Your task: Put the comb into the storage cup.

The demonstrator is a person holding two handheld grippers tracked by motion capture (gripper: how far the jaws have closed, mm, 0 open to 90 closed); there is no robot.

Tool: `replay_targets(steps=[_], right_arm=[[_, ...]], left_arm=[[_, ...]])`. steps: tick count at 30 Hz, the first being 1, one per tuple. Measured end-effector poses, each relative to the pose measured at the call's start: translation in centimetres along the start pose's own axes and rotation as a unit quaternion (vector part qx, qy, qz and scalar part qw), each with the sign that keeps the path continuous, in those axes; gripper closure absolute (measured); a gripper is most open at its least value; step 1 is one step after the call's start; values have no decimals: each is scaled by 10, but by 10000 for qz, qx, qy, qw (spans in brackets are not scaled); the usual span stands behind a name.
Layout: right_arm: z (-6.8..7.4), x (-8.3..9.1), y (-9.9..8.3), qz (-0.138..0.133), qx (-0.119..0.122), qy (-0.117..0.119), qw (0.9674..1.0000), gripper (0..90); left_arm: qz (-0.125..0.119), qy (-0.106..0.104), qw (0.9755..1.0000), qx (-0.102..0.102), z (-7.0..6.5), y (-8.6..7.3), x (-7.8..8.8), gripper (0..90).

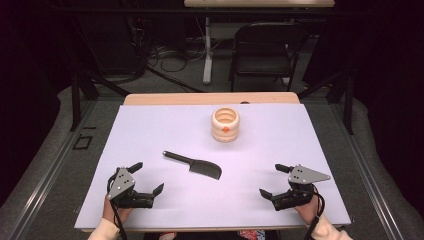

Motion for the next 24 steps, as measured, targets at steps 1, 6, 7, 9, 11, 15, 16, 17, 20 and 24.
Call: replay_targets(steps=[1,6,7,9,11,15,16,17,20,24], right_arm=[[0,0,0,0,0,0,10000,0],[0,-1,-1,57,4,12,10000,0],[0,-1,-1,59,23,15,10000,0],[0,-2,-1,83,20,3,10000,0],[0,-3,-1,92,19,4,10000,0],[0,-4,-2,116,26,17,9999,0],[0,-4,-2,116,26,17,9999,0],[-1,-4,-2,139,30,16,9999,0],[-1,-4,-2,158,16,10,9999,0],[-1,-5,-2,161,30,20,9999,0]], left_arm=[[-10,-2,10000,7,0,0,0,0],[33,-3,10000,23,2,0,-2,0],[49,5,10000,-6,3,0,-3,0],[71,19,10000,20,4,0,-4,1],[89,53,9999,39,6,0,-5,1],[163,111,9998,76,12,1,-10,2],[200,140,9997,71,14,1,-12,2],[231,138,9996,82,15,1,-14,2],[289,120,9994,135,18,1,-19,1],[359,100,9993,62,19,5,-29,0]])
Point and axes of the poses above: each handheld gripper's, and its own axes: x roughly backward along the jaws, y roughly out of its top, z roughly to its left, the point moved 5 cm from there along -x, roughly forward along the jaws, and after that the axes turned 10 degrees about -x, right-handed, at the moved point
